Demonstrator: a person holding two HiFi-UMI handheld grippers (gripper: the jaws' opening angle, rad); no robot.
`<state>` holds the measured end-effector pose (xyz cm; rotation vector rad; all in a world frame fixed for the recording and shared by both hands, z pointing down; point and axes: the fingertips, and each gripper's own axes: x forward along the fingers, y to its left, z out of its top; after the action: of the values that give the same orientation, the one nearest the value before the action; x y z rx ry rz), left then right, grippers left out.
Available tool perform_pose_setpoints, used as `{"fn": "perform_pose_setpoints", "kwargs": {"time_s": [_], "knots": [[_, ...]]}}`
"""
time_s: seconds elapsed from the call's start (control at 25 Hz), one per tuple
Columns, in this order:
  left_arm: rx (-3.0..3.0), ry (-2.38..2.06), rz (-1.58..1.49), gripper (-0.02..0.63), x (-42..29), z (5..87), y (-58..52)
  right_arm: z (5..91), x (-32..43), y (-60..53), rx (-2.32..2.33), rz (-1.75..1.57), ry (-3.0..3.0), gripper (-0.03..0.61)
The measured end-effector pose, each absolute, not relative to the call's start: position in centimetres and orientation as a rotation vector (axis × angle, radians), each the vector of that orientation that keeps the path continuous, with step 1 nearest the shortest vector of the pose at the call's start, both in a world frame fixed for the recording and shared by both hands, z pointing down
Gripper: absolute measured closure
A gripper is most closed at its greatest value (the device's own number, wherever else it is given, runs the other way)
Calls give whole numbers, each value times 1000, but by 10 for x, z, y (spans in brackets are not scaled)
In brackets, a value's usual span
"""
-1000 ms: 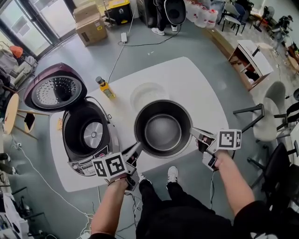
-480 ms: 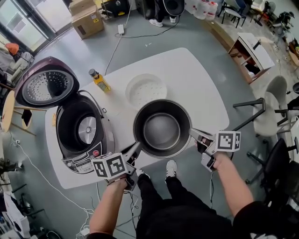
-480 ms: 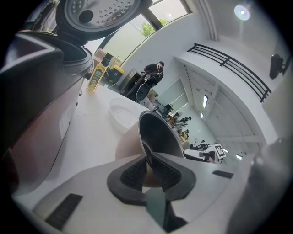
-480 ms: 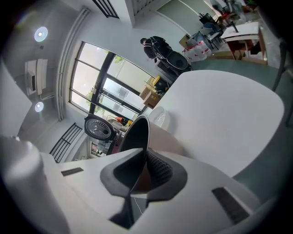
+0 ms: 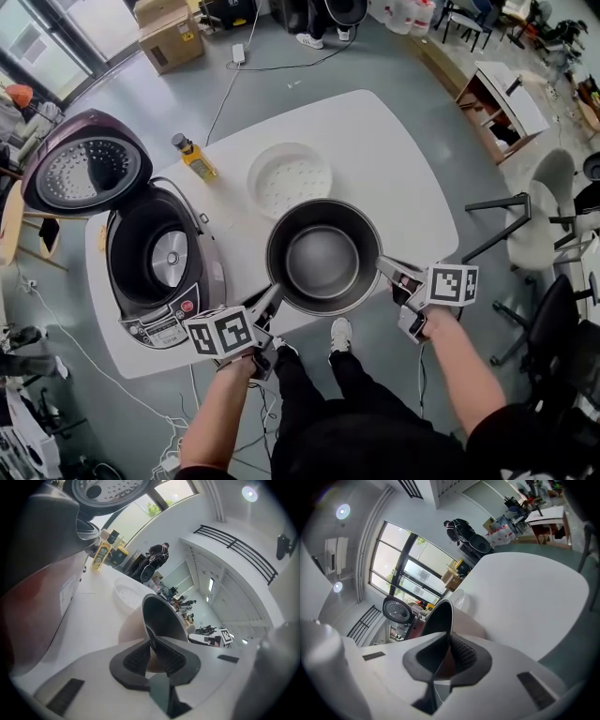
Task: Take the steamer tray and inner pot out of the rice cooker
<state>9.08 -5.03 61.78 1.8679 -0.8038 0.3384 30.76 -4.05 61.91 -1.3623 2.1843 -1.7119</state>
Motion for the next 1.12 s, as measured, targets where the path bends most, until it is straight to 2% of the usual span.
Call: {"fn": "perform_pose_setpoints", "kwargs": {"time_s": [0.16, 0.28, 0.56, 0.84, 1.12], "knots": [[1906, -852, 338, 555, 89, 618, -53, 618, 305, -40, -1405, -1648, 2233, 552], [1946, -927, 363, 459, 83, 609, -54, 610, 311, -39, -1496, -1558, 2310, 491], [2156, -1093, 374, 387, 64, 533, -60, 528, 302, -52, -1630, -1113, 2565, 432], [2404, -1394, 397, 396, 37, 442, -78, 440, 244, -72, -1574, -653, 2755, 430], [2417, -1727, 332, 472, -10, 381, -67, 376, 179, -79, -1466, -351, 2870, 430]]}}
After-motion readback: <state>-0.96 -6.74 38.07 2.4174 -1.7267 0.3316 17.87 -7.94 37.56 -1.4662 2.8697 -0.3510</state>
